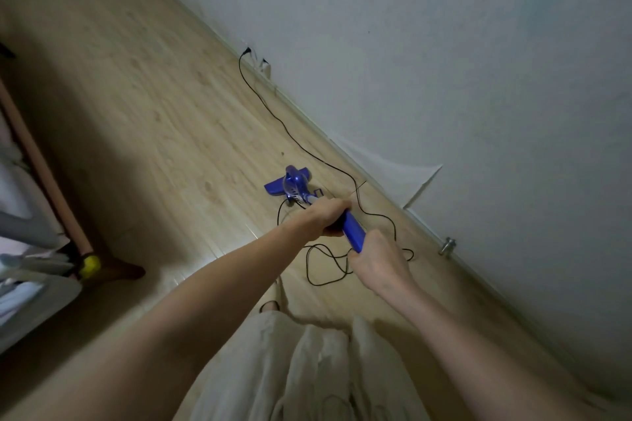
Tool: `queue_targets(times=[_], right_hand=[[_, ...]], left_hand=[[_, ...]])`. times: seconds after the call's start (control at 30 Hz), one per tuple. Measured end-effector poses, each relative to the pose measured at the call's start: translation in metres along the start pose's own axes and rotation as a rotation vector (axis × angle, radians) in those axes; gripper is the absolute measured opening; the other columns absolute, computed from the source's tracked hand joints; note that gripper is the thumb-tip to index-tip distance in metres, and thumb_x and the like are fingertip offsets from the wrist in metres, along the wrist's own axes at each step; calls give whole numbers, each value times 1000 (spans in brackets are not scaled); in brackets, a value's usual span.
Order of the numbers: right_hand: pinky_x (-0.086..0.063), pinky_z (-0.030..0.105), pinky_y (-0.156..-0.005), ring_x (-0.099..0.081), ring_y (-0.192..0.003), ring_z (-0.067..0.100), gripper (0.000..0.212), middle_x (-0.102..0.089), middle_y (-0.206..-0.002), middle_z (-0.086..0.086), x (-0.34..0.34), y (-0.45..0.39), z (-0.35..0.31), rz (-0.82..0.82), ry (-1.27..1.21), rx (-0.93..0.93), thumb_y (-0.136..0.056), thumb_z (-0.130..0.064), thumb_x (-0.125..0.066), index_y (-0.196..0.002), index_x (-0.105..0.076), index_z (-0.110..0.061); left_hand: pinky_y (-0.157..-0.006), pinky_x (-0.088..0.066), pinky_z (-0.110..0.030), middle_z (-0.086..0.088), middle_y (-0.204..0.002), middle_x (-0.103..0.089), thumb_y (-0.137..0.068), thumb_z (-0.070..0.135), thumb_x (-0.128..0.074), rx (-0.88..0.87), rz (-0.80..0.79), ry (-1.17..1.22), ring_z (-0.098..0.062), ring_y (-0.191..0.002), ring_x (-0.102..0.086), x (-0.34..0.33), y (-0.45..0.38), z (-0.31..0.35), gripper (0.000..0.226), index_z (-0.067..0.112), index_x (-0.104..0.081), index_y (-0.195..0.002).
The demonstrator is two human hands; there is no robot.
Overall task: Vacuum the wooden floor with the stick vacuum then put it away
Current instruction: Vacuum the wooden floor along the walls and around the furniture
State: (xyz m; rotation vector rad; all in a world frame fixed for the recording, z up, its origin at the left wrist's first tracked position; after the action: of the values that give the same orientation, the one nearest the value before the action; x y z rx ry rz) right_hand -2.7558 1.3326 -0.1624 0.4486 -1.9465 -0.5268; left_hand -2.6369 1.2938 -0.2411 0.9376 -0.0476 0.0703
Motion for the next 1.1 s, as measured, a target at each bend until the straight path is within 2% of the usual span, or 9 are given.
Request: queue_targets(times=[0.1,0.23,0.33,0.47,0.6,0.7,0.83,1.0,1.1], right_hand=[[-43,31,-61,-59,-78,23,22,-56,-90,2,-3,-11,-11,1,35,-3,-93,-24,-60,-111,-54,-12],[-42,33,-66,-54,-81,22,25,-61,-102,5,-12,-35,-42,16,74,24,-95,-22,-58,-116,-53,-10],[-39,30,-64,-49,-78,20,28,-63,-106,5,-19,-47,-72,19,112,44,-95,-21,-59,-119,-52,-9],[-40,29,-64,-56,-81,20,34,-62,-106,6,-19,-58,-111,9,170,80,-93,-20,-61,-122,-48,-8],[-48,29,-70,-62,-92,20,36,-61,-109,5,-23,-71,-138,-21,149,90,-93,-21,-61,-124,-48,-9],[-51,29,-71,-59,-85,18,32,-56,-98,1,-31,-85,-149,-77,34,48,-94,-24,-61,-121,-51,-10],[-51,30,-60,-56,-69,17,27,-52,-85,-2,-25,-103,-152,-86,-84,-38,-92,-26,-61,-113,-51,-11],[-57,35,-67,-58,-65,19,21,-50,-80,-3,-19,-112,-142,-118,-54,-85,-91,-25,-60,-101,-45,-16],[-55,33,-64,-55,-62,18,21,-50,-80,-2,-19,-113,-134,-131,-38,-101,-90,-25,-60,-101,-43,-17]], left_hand=[[-86,-55,-36,-11,-82,-57,-92,18,-53,12,37,36,-19,-72,-59,14,-9,3,13,7,-48,-87],[-83,-54,-36,-11,-83,-56,-92,15,-52,-9,55,79,-20,-73,-58,45,-26,12,11,9,-47,-83],[-89,-55,-42,-18,-96,-59,-91,14,-52,-6,50,98,-26,-85,-61,76,-35,19,8,9,-48,-88],[-89,-55,-41,-20,-103,-61,-91,18,-56,12,16,125,-27,-91,-63,113,-42,29,15,5,-51,-98],[-90,-55,-41,-19,-106,-62,-91,18,-58,42,-15,142,-27,-91,-64,138,-53,38,17,4,-53,-99],[-85,-56,-38,-20,-105,-62,-91,18,-57,52,-17,79,-26,-88,-63,151,-65,50,19,3,-51,-101],[-70,-57,-29,-12,-86,-59,-92,18,-56,59,-50,-7,-19,-73,-61,153,-76,75,14,6,-50,-88],[-62,-56,-25,-12,-86,-59,-92,19,-56,94,-122,-63,-19,-74,-62,144,-80,84,17,5,-49,-96],[-59,-56,-24,-12,-86,-59,-93,21,-57,106,-145,-71,-18,-73,-62,138,-81,81,17,5,-50,-95]])
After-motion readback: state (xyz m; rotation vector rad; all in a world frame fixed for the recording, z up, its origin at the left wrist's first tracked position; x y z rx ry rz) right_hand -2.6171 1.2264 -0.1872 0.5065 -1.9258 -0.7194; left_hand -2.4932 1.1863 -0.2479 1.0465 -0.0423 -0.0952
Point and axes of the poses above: each hand's wrist, its own y-axis away from the middle knuckle, its own x-axis out of the back of the hand, z = x × y, the point moved 8 cm from there along -y, towards the middle knuckle
